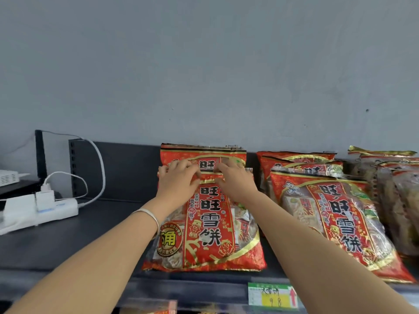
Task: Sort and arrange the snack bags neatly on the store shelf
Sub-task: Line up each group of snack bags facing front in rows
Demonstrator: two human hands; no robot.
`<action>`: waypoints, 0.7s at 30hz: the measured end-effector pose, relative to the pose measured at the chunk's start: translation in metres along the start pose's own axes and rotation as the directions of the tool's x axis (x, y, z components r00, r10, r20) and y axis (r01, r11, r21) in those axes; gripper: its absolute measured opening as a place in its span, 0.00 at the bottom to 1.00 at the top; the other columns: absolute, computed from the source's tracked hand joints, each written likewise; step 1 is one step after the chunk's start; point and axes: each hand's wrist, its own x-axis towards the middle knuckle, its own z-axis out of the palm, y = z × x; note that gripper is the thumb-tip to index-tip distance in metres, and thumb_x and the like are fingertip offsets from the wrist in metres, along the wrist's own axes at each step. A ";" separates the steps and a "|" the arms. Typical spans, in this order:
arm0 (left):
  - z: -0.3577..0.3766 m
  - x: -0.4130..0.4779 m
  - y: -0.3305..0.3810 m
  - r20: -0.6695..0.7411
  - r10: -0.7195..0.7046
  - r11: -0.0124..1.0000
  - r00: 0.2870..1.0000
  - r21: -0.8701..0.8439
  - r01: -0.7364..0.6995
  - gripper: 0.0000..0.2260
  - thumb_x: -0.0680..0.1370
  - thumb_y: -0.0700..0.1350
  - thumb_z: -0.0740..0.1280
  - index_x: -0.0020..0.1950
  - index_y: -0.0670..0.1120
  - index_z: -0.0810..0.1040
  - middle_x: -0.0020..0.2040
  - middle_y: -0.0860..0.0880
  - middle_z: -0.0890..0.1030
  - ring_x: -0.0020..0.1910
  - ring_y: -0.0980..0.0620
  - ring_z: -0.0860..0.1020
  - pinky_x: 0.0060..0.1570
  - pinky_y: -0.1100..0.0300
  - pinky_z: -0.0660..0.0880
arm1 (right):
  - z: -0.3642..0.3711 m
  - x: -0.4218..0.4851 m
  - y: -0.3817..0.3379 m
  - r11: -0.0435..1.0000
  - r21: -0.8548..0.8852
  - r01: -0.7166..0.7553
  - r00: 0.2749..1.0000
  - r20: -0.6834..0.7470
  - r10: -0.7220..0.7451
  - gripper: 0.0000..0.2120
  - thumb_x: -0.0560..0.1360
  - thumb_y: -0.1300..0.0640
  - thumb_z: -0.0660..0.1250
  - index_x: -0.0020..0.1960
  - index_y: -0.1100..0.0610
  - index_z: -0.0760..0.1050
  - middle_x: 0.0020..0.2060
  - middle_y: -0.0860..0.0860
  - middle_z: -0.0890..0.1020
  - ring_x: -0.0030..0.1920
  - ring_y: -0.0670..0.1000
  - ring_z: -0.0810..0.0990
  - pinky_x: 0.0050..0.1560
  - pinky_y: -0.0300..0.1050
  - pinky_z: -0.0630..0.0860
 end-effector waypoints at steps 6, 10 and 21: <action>-0.003 -0.054 0.027 0.034 -0.008 0.999 0.999 0.032 0.007 0.15 0.79 0.53 0.59 0.66 0.55 0.70 0.65 0.55 0.70 0.66 0.53 0.67 0.65 0.49 0.59 | -0.001 -0.045 -0.003 0.996 0.000 0.087 0.994 0.058 -0.087 0.20 0.79 0.43 0.57 0.68 0.48 0.69 0.66 0.51 0.71 0.68 0.57 0.69 0.66 0.61 0.63; 0.007 -0.090 0.033 0.051 0.003 0.997 0.999 0.073 -0.006 0.18 0.80 0.49 0.59 0.70 0.51 0.66 0.69 0.53 0.68 0.70 0.52 0.65 0.68 0.49 0.58 | 0.004 -0.085 -0.002 0.971 0.013 0.240 0.962 0.126 -0.240 0.31 0.76 0.32 0.53 0.74 0.46 0.63 0.70 0.49 0.68 0.72 0.56 0.64 0.70 0.61 0.57; 0.020 -0.121 0.037 0.167 -0.059 0.992 0.984 0.124 0.039 0.30 0.81 0.56 0.53 0.77 0.52 0.42 0.78 0.51 0.44 0.77 0.50 0.40 0.74 0.46 0.43 | 0.029 -0.111 0.000 0.926 -0.213 0.312 0.942 0.197 -0.272 0.44 0.74 0.32 0.57 0.78 0.48 0.38 0.78 0.50 0.41 0.78 0.57 0.38 0.69 0.74 0.39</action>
